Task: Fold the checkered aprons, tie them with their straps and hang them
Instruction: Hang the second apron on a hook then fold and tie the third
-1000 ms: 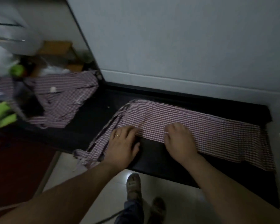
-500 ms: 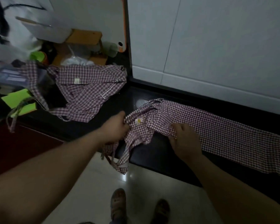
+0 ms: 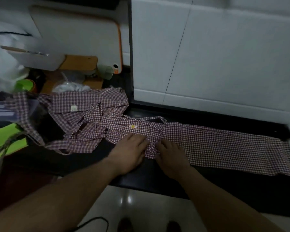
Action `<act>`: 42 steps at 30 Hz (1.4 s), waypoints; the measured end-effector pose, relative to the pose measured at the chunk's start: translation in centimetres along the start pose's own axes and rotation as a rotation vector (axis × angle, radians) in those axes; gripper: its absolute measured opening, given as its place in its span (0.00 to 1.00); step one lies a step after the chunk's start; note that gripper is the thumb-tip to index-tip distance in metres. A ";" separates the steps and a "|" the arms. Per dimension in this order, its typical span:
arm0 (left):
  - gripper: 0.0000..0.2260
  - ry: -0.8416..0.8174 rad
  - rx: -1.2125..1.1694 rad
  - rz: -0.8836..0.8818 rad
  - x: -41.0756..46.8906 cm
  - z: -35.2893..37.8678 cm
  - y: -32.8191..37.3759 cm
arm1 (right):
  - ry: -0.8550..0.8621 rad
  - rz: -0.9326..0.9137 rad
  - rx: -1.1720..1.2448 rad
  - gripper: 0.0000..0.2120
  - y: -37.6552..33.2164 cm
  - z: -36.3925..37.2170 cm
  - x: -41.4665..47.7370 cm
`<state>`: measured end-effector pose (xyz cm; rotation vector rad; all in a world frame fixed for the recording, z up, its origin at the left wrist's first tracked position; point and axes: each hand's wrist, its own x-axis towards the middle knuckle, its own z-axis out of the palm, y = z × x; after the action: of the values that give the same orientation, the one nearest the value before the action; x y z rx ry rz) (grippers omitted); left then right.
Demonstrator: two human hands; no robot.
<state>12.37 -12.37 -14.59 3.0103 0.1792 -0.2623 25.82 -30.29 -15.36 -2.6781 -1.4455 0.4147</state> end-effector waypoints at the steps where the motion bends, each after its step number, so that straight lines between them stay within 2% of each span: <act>1: 0.34 -0.095 -0.026 -0.070 -0.9 1.2 0.5 | -0.037 0.027 -0.011 0.23 -0.2 0.3 0.0; 3: 0.38 -0.190 -0.071 -0.180 -2.6 3.5 0.7 | -0.049 0.059 -0.026 0.22 0.0 0.3 -0.3; 4: 0.37 -0.164 -0.072 -0.193 -3.4 4.4 0.7 | -0.057 0.057 -0.043 0.21 0.2 0.2 -0.6; 6: 0.34 -0.080 -0.036 -0.188 -4.2 4.7 1.3 | -0.071 0.033 -0.045 0.19 0.2 -0.2 -0.9; 8: 0.28 0.069 -0.035 -0.164 -3.9 4.0 1.8 | -0.047 0.078 0.108 0.17 0.2 -0.8 -0.1; 10: 0.24 0.240 -0.068 -0.122 -2.5 2.7 2.0 | 0.041 0.198 0.291 0.13 0.5 -1.8 1.8; 12: 0.26 0.303 -0.078 -0.063 -0.2 1.5 2.2 | 0.141 0.240 0.295 0.15 1.3 -2.9 4.7; 15: 0.31 0.154 -0.142 -0.020 3.0 1.4 2.8 | 0.058 0.167 0.147 0.25 2.3 -4.0 9.0; 18: 0.37 -0.041 -0.132 -0.105 4.0 3.7 3.3 | -0.047 0.104 0.027 0.15 2.8 -3.4 12.0; 20: 0.38 -0.087 -0.125 -0.132 3.9 5.0 3.3 | -0.024 0.216 0.151 0.13 3.6 -2.9 12.9; 24: 0.38 -0.094 -0.130 -0.142 3.7 5.1 3.6 | 0.072 0.611 0.519 0.17 7.7 -4.4 12.4; 26: 0.40 -0.110 -0.137 -0.139 3.7 4.8 3.5 | 0.093 0.700 0.695 0.18 10.0 -5.6 12.3; 28: 0.41 -0.119 -0.134 -0.134 3.7 4.7 3.5 | 0.146 0.729 0.893 0.17 11.2 -6.7 11.8; 30: 0.40 -0.124 -0.128 -0.143 3.7 4.6 3.5 | 0.215 0.725 1.090 0.10 11.5 -8.0 11.2; 32: 0.39 -0.132 -0.136 -0.151 3.8 4.5 3.6 | 0.229 0.602 1.154 0.12 10.8 -9.2 11.0; 36: 0.37 -0.152 -0.134 -0.151 3.8 4.1 3.6 | 0.135 0.414 1.260 0.03 8.1 -9.5 11.6; 38: 0.35 -0.152 -0.144 -0.154 3.9 4.0 3.7 | 0.215 0.444 1.113 0.09 7.1 -8.4 10.8; 40: 0.35 -0.141 -0.167 -0.162 4.0 3.7 3.8 | 0.393 0.495 0.825 0.08 6.1 -7.0 8.4; 41: 0.35 -0.130 -0.188 -0.169 4.0 3.7 3.8 | 0.391 0.443 0.714 0.05 5.2 -6.3 7.0; 42: 0.35 -0.094 -0.205 -0.178 3.6 3.7 3.9 | 0.325 0.315 0.628 0.04 4.4 -4.9 5.8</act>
<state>15.76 -16.24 -18.41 2.7746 0.4375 -0.3764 33.73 -27.58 -12.66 -2.3017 -0.6587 0.3531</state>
